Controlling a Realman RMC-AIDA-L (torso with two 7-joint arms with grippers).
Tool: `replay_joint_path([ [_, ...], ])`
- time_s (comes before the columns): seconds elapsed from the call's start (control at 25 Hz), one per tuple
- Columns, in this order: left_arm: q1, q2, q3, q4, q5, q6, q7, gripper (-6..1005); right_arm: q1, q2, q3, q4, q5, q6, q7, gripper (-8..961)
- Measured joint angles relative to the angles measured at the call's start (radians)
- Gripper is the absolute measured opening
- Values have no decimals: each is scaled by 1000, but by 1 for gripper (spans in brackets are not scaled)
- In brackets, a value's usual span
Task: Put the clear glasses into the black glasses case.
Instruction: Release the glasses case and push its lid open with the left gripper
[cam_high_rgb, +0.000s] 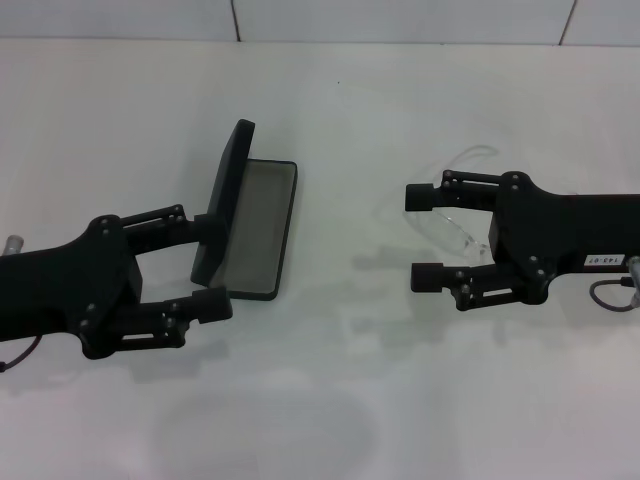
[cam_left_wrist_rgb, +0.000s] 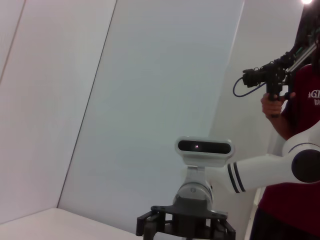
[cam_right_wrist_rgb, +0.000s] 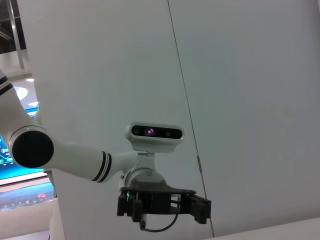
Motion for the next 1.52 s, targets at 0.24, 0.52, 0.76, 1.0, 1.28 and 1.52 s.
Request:
replay_joint_path([
  [0.24, -3, -2, -22, 0, -1, -1, -19, 791, -9, -2, 0, 0, 0, -1, -38, 844],
  [0.52, -3, -13, -28, 1, -1, -1, -21, 790, -29, -10, 14, -3, 5, -7, -41, 843],
  [0.76, 2, -20, -33, 17, -17, 0, -40, 788, -87, 17, 186, -4, 8, -1, -76, 843],
  [1.0, -18, -46, -130, 133, -12, -18, -187, 787, -182, 63, 476, 34, 60, -14, -186, 842],
  [1.28, -50, -115, -132, 564, 267, -250, -668, 785, -245, 49, 523, 103, 192, -33, -228, 842],
  [1.52, -178, -144, -2, 795, 689, -359, -1108, 706, -261, 48, 524, 134, 192, -27, -248, 842],
])
